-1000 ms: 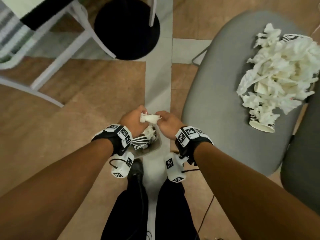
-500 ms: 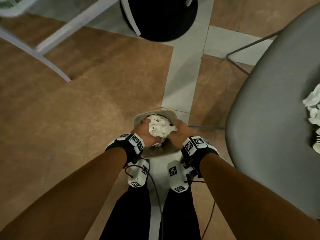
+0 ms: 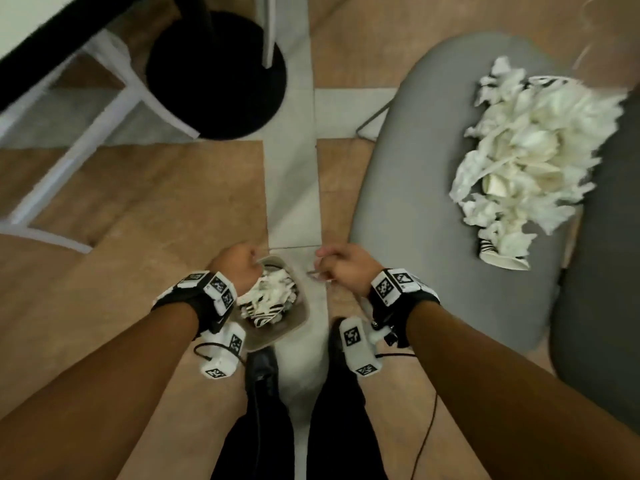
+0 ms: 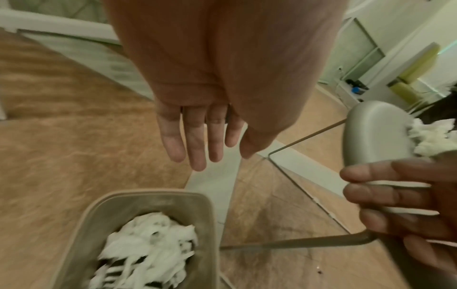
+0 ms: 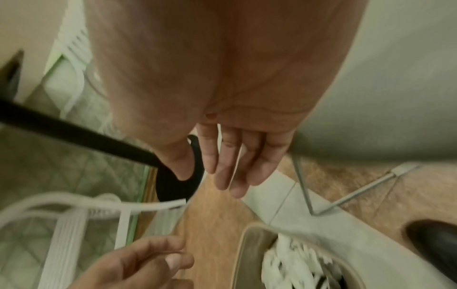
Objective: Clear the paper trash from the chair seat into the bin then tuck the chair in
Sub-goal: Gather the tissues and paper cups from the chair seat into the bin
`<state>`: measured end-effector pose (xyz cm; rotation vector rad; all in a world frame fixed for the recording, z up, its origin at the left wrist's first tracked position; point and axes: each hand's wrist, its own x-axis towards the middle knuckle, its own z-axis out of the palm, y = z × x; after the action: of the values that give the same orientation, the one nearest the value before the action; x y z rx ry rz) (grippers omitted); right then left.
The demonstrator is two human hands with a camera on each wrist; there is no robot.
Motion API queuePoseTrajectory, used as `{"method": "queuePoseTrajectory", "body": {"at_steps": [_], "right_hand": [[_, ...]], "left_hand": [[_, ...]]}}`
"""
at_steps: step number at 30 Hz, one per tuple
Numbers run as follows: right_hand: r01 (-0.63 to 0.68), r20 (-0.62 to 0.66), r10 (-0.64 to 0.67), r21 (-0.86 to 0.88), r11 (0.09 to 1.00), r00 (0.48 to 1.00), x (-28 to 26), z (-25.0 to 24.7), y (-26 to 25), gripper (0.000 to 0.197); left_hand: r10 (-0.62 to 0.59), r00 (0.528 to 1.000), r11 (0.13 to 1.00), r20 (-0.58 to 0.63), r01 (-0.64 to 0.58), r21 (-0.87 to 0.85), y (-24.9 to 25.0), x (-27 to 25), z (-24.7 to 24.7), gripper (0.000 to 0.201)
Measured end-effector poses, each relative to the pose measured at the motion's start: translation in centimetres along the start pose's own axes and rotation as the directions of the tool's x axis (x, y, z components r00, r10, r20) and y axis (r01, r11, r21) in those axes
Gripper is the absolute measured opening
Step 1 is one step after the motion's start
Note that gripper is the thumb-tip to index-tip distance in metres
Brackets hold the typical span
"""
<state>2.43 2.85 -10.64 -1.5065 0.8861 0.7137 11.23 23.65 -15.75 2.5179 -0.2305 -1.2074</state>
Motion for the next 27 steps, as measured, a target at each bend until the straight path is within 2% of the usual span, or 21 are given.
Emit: {"method": "queuePoseTrajectory", "body": {"at_steps": [2, 4, 5, 6, 8, 10, 11, 13, 15, 18, 21, 23, 27], "right_hand": [[0.048, -0.079, -0.039, 0.11, 0.993, 0.996, -1.7, -4.4, -0.5, 0.015], [0.105, -0.207, -0.077, 0.125, 0.987, 0.975, -2.5, -9.2, 0.0, 0.014], [0.117, -0.296, -0.09, 0.076, 0.99, 0.951, -2.9, -11.7, 0.4, 0.013], [0.101, -0.398, -0.094, -0.003, 0.995, 0.912, -3.1, -14.2, 1.0, 0.014], [-0.003, -0.593, -0.08, -0.138, 0.99, 0.801, -4.0, -19.1, 2.5, 0.021], [-0.101, -0.693, -0.076, -0.211, 0.972, 0.716, -4.3, -23.0, 4.4, 0.032], [-0.157, -0.697, -0.064, -0.249, 0.956, 0.714, -4.4, -24.4, 5.3, 0.041], [-0.253, -0.645, -0.054, -0.373, 0.893, 0.762, -4.2, -26.2, 7.2, 0.062], [-0.298, -0.587, -0.048, -0.478, 0.826, 0.808, -3.7, -26.8, 8.7, 0.079], [-0.283, -0.549, -0.082, -0.548, 0.787, 0.832, -3.1, -27.2, 9.7, 0.076], [-0.225, -0.521, -0.138, -0.572, 0.789, 0.842, -3.4, -27.6, 9.8, 0.068], [-0.172, -0.525, -0.19, -0.565, 0.807, 0.83, -4.0, -27.8, 9.5, 0.063], [-0.077, -0.519, -0.281, -0.565, 0.821, 0.807, -5.1, -28.0, 8.2, 0.052]], "left_hand": [[0.051, 0.999, 0.999, -0.017, -0.052, -0.003, 4.0, 0.2, -1.3, 0.02], [0.134, 0.99, 0.991, -0.048, -0.133, 0.033, 8.4, 0.8, -1.9, 0.017], [0.177, 0.982, 0.983, -0.068, -0.174, 0.051, 10.8, 1.1, -2.0, 0.016], [0.218, 0.972, 0.975, -0.087, -0.214, 0.054, 13.4, 1.5, -1.9, 0.016], [0.302, 0.946, 0.953, -0.117, -0.296, 0.065, 18.8, 2.2, -1.1, 0.016], [0.376, 0.921, 0.924, -0.106, -0.364, 0.114, 24.0, 2.4, 0.2, 0.015], [0.412, 0.905, 0.908, -0.103, -0.398, 0.133, 26.4, 2.5, 1.0, 0.016], [0.478, 0.875, 0.87, -0.079, -0.46, 0.177, 30.7, 2.7, 2.8, 0.021], [0.545, 0.837, 0.819, -0.04, -0.522, 0.238, 34.1, 3.3, 4.5, 0.035], [0.574, 0.818, 0.773, -0.025, -0.532, 0.347, 38.1, 4.4, 6.7, 0.067], [0.512, 0.858, 0.811, -0.048, -0.464, 0.357, 40.4, 5.6, 8.3, 0.09], [0.481, 0.874, 0.835, -0.075, -0.429, 0.345, 40.6, 6.3, 9.0, 0.087], [0.506, 0.855, 0.835, -0.116, -0.451, 0.316, 39.5, 7.0, 8.6, 0.047]]}}
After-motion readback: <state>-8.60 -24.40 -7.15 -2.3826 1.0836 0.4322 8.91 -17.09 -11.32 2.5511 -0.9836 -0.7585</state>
